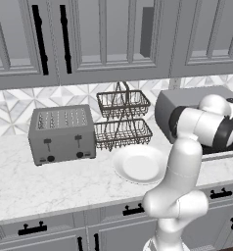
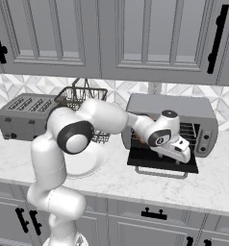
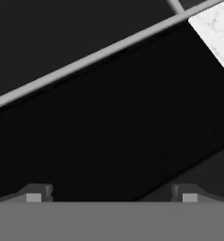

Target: Pick up the kebab skewer and baguette bread, and place them inside the toaster oven. Close the toaster oven door and start by setting the timer.

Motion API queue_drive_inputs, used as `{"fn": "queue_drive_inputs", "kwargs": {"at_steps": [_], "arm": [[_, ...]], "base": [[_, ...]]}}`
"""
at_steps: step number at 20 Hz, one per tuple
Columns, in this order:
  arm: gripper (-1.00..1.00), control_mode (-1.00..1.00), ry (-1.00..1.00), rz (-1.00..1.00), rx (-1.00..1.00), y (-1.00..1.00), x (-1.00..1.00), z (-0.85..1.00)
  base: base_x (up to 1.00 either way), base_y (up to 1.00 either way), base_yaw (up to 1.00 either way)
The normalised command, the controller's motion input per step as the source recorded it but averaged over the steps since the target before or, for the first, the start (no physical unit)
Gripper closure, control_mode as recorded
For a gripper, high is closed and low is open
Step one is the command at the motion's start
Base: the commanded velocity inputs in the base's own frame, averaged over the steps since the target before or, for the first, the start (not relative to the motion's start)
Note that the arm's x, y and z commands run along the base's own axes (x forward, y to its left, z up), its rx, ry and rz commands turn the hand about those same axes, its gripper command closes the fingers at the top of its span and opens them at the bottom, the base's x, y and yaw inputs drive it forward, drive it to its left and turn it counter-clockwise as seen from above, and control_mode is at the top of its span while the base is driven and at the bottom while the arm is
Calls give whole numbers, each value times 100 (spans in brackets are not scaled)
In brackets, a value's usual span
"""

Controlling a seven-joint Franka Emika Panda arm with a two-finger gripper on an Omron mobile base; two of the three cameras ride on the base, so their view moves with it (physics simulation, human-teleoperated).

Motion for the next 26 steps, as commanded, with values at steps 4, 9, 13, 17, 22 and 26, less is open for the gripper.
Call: {"fn": "queue_drive_inputs", "kwargs": {"at_steps": [4, 9, 13, 17, 22, 26], "arm": [[-100, -100, 0, -11, 0, 0, 21, 0], [-100, -100, 0, -12, 0, 0, 26, 0], [-100, -100, 0, -14, 0, 1, 28, 0], [-100, -100, 0, -14, 0, 4, 31, 0], [-100, -100, 0, -14, 0, 5, 30, 3], [-100, -100, 0, -13, 4, 0, -13, 4]], "base": [[0, 0, 0], [0, 0, 0], [0, 0, 0], [0, 0, 0], [0, 0, 0], [0, 0, 0]]}}
